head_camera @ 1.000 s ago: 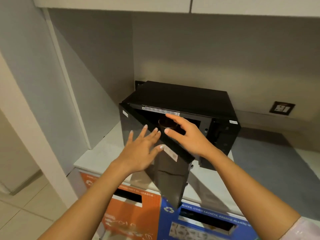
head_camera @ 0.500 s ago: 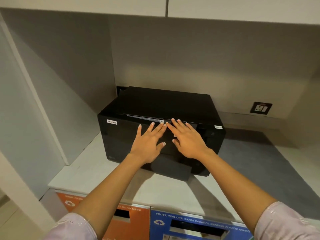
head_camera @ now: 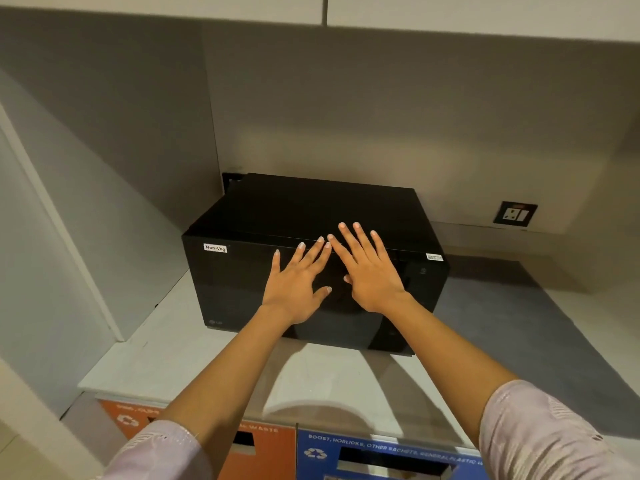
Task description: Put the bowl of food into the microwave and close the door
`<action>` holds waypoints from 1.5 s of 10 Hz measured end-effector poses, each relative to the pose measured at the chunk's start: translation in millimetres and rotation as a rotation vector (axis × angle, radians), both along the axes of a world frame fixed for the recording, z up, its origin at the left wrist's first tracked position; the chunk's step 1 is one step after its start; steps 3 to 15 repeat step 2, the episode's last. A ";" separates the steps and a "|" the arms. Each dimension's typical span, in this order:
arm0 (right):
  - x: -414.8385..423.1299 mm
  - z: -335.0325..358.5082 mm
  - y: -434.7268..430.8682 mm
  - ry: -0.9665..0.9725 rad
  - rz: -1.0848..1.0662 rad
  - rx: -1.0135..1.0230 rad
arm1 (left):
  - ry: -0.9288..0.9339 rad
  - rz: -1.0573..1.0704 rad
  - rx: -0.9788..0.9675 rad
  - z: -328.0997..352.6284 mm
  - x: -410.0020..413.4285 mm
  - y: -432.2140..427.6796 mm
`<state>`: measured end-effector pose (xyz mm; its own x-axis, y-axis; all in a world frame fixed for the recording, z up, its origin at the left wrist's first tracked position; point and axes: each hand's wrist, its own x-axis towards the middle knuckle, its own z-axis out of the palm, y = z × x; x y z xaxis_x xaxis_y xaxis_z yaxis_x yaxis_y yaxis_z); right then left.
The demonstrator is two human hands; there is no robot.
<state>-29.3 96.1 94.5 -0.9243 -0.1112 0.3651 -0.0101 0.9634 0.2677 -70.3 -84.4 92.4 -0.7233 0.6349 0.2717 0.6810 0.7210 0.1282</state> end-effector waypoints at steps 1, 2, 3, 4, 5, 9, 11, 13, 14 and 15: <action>5.5 5.4 -3.6 -0.018 0.001 -0.008 | 0.028 -0.007 -0.033 1.8 2.1 -3.0; 11.7 8.7 -3.0 -0.040 0.007 -0.051 | 0.090 -0.006 -0.064 -0.3 8.8 -9.2; 11.7 8.7 -3.0 -0.040 0.007 -0.051 | 0.090 -0.006 -0.064 -0.3 8.8 -9.2; 11.7 8.7 -3.0 -0.040 0.007 -0.051 | 0.090 -0.006 -0.064 -0.3 8.8 -9.2; 11.7 8.7 -3.0 -0.040 0.007 -0.051 | 0.090 -0.006 -0.064 -0.3 8.8 -9.2; 11.7 8.7 -3.0 -0.040 0.007 -0.051 | 0.090 -0.006 -0.064 -0.3 8.8 -9.2; 11.7 8.7 -3.0 -0.040 0.007 -0.051 | 0.090 -0.006 -0.064 -0.3 8.8 -9.2; 11.7 8.7 -3.0 -0.040 0.007 -0.051 | 0.090 -0.006 -0.064 -0.3 8.8 -9.2; 11.7 8.7 -3.0 -0.040 0.007 -0.051 | 0.090 -0.006 -0.064 -0.3 8.8 -9.2; 11.7 8.7 -3.0 -0.040 0.007 -0.051 | 0.090 -0.006 -0.064 -0.3 8.8 -9.2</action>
